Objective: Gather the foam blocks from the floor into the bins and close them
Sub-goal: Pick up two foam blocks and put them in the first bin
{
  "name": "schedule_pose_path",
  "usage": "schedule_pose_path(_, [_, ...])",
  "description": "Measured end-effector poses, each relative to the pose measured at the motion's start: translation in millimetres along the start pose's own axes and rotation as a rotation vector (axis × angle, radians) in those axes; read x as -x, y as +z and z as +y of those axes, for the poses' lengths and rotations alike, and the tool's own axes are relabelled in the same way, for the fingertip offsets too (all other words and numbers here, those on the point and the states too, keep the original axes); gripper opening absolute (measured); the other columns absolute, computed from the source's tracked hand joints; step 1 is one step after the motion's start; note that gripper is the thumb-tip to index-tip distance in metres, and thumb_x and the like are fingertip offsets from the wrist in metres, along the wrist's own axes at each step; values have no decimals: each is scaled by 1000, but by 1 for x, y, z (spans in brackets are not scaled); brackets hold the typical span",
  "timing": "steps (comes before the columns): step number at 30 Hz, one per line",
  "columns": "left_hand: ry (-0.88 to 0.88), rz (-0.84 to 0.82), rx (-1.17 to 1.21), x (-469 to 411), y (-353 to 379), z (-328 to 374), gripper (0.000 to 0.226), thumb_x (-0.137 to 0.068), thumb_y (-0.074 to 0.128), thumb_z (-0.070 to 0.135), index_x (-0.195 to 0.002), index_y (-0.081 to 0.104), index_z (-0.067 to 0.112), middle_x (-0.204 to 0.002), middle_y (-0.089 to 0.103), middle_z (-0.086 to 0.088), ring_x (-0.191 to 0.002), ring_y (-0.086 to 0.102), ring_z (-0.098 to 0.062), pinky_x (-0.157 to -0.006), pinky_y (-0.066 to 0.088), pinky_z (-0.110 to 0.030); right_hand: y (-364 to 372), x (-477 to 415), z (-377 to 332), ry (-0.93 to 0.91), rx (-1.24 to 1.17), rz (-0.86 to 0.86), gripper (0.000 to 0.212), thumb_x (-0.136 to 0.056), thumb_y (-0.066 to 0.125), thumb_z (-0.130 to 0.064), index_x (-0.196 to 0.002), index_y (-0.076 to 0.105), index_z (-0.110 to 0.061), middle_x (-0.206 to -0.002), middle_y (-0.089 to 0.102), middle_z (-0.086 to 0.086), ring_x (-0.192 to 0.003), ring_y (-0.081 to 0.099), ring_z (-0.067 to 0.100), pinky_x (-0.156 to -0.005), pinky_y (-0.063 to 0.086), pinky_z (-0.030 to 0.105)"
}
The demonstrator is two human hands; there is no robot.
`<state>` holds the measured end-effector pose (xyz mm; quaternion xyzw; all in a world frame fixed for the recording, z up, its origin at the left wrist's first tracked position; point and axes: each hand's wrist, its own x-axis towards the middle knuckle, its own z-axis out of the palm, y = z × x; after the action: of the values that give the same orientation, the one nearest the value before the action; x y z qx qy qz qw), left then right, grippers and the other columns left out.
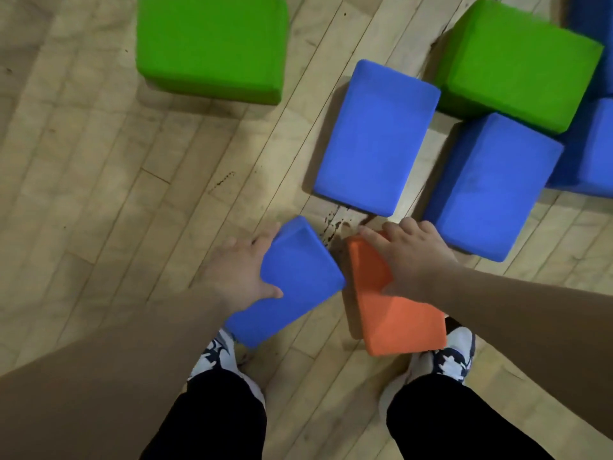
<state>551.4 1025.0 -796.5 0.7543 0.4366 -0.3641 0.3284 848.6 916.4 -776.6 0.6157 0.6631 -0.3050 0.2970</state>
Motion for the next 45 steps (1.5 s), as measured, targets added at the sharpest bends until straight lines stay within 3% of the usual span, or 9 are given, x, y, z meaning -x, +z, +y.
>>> schedule_pose_path(8, [-3,78,138,40,18,21,107,-81,65,73,-152,-14,61,-120,30,7,-109,37,-17,-100,41,-34,-7,21,-7,6,-4,-6,117,-63,75,-71,-154,5,-49,-126,40,5,-123,38,32,-110,29,51])
schedule_pose_path(11, [-17,66,276,55,19,24,103,-86,68,64,-154,-9,61,-127,28,5,-102,42,-13,-86,49,-29,-15,27,-6,6,-116,-57,112,-70,79,-62,-154,6,-53,-129,34,4,-122,46,31,-110,35,47])
schedule_pose_path(15, [-119,131,303,91,10,22,100,-89,64,63,-153,-14,61,-143,33,-2,-116,46,-19,-93,49,-34,-27,52,-10,-64,-29,-72,108,-76,67,-72,-156,-4,-55,-145,32,5,-127,38,30,-103,33,45])
schedule_pose_path(17, [-148,143,343,113,1,18,100,-90,63,62,-151,-16,63,-147,34,-2,-126,47,-21,-96,50,-37,-32,70,-16,-56,-34,-103,100,-80,57,-75,-157,-4,-54,-141,42,4,-123,37,30,-100,31,45])
schedule_pose_path(21, [-180,208,445,168,-31,5,98,-90,63,62,-149,-16,65,-140,35,2,-113,50,-16,-92,49,-34,-64,114,-41,148,-258,-93,101,-78,55,-79,-155,-6,-56,-127,45,4,-119,44,29,-101,36,45])
schedule_pose_path(26, [-230,249,503,259,-90,-20,97,-91,58,64,-132,-29,74,-128,31,8,-110,50,-16,-94,49,-36,-157,178,-97,196,-561,21,101,-81,61,-72,-150,-11,-64,-146,33,-1,-128,49,27,-100,47,44])
schedule_pose_path(35, [-358,467,691,472,-218,-81,95,-91,61,63,-152,-12,63,-119,33,9,-102,46,-16,-86,46,-36,-392,294,-224,132,-599,239,98,-84,66,-59,-158,2,-53,-127,46,4,-115,57,32,-93,48,40])
schedule_pose_path(41, [-437,614,778,568,-275,-118,91,-92,56,65,-153,-11,61,-119,34,7,-101,44,-15,-82,43,-33,-504,337,-277,-27,-569,341,95,-86,67,-62,-158,6,-53,-136,42,3,-120,56,30,-98,47,40])
schedule_pose_path(45, [-536,672,810,612,-295,-130,89,-92,54,67,-153,-10,61,-123,36,7,-108,47,-16,-92,48,-36,-554,342,-295,-160,-496,345,94,-86,66,-62,-157,5,-55,-140,43,4,-127,53,30,-102,45,41])
